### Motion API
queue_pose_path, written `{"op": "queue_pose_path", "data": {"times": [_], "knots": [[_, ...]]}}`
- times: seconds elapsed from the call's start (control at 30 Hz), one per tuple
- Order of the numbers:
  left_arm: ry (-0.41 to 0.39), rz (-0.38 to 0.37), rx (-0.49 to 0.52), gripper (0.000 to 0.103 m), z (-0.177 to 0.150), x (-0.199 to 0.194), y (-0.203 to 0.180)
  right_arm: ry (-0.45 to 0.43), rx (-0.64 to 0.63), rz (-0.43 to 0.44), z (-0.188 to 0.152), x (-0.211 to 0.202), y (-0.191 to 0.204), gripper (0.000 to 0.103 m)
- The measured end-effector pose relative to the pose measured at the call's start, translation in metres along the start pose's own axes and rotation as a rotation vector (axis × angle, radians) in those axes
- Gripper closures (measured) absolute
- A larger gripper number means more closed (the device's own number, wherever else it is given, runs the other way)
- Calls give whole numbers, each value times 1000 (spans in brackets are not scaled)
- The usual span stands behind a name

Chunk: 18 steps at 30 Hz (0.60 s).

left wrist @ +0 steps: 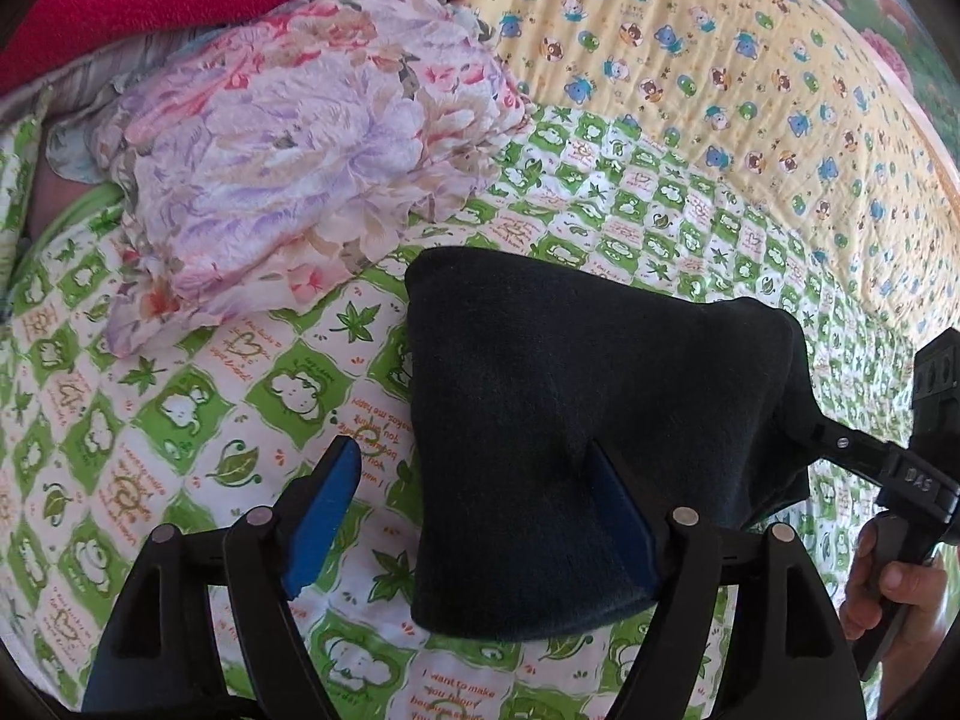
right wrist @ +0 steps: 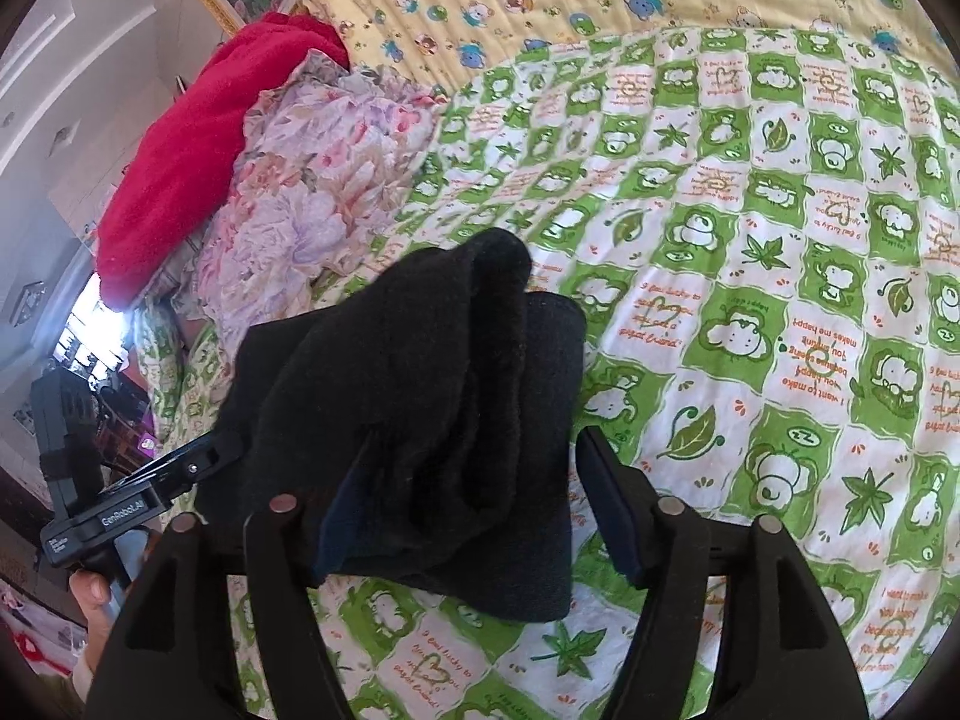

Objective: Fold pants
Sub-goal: 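Open both grippers and release the folded navy pants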

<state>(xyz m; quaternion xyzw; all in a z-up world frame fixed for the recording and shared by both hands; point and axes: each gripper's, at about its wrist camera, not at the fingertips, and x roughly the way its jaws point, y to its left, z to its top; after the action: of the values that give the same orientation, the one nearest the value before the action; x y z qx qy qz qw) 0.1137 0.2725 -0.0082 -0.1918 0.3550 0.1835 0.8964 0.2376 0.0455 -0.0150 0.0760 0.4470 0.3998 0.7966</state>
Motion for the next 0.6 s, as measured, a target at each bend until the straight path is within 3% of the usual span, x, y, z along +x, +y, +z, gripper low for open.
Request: {"op": "queue_pose_path", "data": {"times": [0.13, 0.6], "knots": [[-14, 14, 13, 23, -6, -12, -3, -34, -48, -3, -5, -18, 14, 21], [-17, 13, 18, 22, -26, -39, -3, -43, -129, -12, -23, -47, 37, 18]]}}
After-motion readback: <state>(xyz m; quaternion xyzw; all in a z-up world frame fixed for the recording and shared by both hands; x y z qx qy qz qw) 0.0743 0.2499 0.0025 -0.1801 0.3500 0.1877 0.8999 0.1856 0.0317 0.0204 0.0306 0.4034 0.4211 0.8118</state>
